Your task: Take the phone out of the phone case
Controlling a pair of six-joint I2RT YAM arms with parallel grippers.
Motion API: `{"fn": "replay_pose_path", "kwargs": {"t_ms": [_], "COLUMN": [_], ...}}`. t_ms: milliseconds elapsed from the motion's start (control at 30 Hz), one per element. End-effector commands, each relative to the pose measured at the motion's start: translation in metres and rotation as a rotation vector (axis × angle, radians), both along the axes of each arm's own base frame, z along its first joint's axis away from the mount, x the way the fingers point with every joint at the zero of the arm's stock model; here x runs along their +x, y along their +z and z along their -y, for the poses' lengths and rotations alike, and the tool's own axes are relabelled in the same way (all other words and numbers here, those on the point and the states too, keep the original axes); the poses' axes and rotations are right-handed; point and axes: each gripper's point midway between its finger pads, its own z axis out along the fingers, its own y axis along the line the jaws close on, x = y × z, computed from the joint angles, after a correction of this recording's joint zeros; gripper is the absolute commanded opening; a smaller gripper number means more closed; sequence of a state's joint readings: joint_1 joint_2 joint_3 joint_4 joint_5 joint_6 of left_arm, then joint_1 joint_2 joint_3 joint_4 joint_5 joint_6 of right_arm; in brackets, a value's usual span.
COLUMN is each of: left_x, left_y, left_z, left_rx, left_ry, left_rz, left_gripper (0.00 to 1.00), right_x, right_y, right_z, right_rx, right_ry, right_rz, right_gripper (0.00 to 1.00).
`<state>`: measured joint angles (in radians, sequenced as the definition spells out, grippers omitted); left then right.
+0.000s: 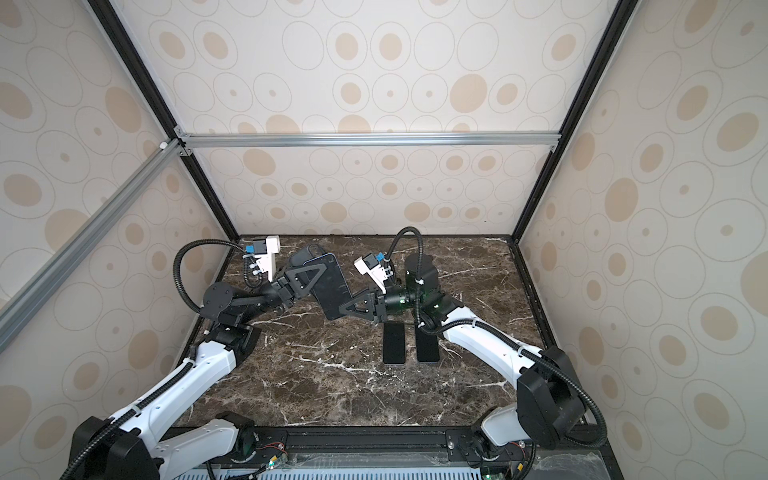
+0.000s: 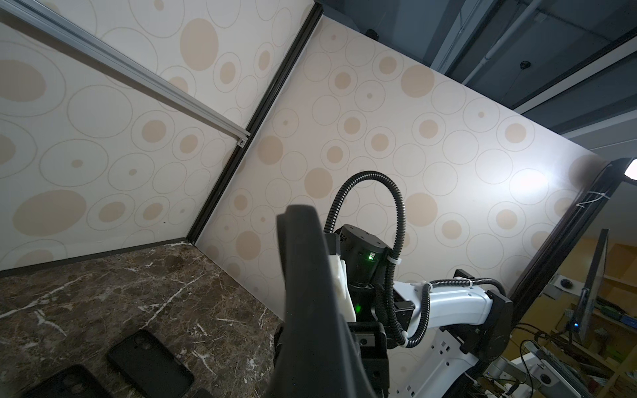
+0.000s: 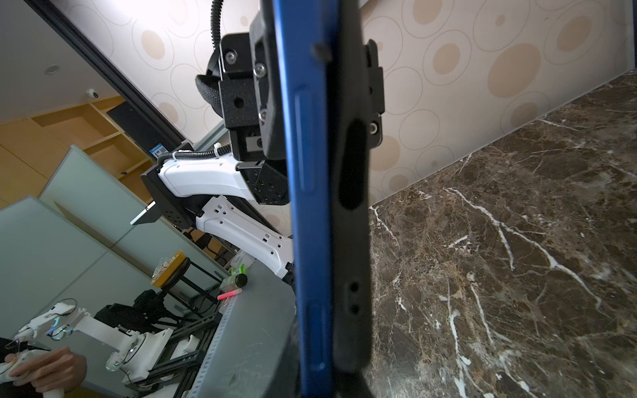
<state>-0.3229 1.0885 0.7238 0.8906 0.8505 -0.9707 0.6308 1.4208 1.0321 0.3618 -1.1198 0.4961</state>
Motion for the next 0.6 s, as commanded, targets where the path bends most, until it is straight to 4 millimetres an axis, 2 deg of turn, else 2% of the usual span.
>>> {"fn": "replay_pose_path", "kwargs": {"t_ms": [0, 367, 467, 567], "left_x": [-0.002, 0.000, 0.000, 0.003], "left_y": [0.023, 0.029, 0.030, 0.028], "left_z": [-0.009, -0.025, -0.029, -0.034], "left_rx": [-0.031, -0.056, -0.058, -0.057], "left_ry": [0.048, 0.083, 0.093, 0.111], "left_rz": [0.114, 0.126, 0.127, 0.122], "left_gripper": [0.14, 0.25, 0.25, 0.21], "right_x": [-0.010, -0.009, -0.010, -0.012], "right_y": [0.020, 0.013, 0.010, 0.010], "right_z": [0.002, 0.018, 0.022, 0.029], "right_rx": [0.037, 0.015, 0.006, 0.004], "right_ry": [0.011, -0.050, -0.060, -0.080], "right_rz": [0.039, 0.051, 0.052, 0.061], "right_gripper": [0.00, 0.00, 0.00, 0.00]}}
